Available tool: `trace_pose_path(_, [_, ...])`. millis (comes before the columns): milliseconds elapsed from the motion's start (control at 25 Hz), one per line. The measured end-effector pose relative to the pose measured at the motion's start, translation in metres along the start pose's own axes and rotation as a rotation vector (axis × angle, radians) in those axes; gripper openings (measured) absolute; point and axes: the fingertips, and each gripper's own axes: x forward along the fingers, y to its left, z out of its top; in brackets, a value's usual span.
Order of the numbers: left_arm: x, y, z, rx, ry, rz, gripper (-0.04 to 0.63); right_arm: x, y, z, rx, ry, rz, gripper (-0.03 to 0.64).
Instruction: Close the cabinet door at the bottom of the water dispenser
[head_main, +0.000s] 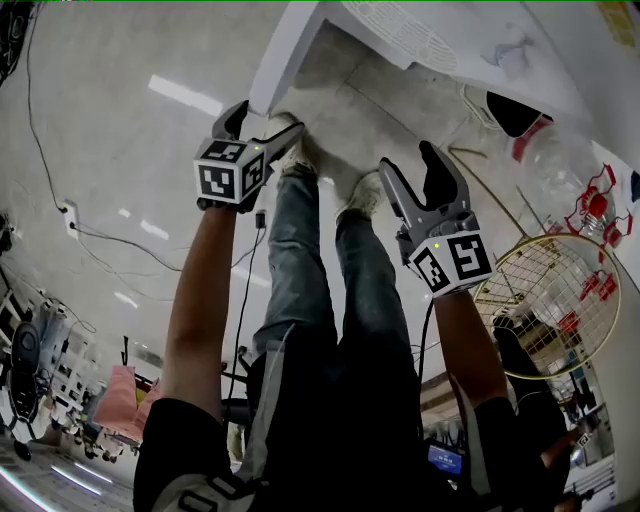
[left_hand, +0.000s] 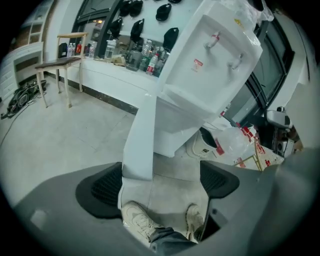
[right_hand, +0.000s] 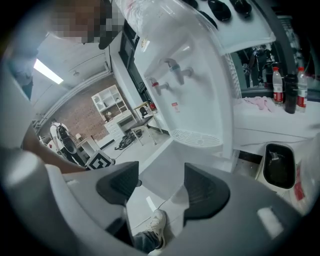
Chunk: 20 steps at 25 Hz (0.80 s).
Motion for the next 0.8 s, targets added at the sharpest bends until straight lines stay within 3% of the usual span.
trace_pose_path(280, [0.017, -0.038, -0.012, 0.114, 0.08, -0.047, 0.491, -0.028, -0.022, -0.011, 0.028, -0.022, -0.043, 0.282])
trace_pose_path(560, [0.026, -0.062, -0.01, 0.065, 0.07, -0.056, 0.491, -0.054, -0.042, -0.022, 0.044, -0.04, -0.068, 0.281])
trace_pose_path(800, [0.039, -0.083, -0.014, 0.085, 0.08, -0.069, 0.49, -0.068, -0.06, -0.032, 0.026, -0.043, -0.084, 0.279])
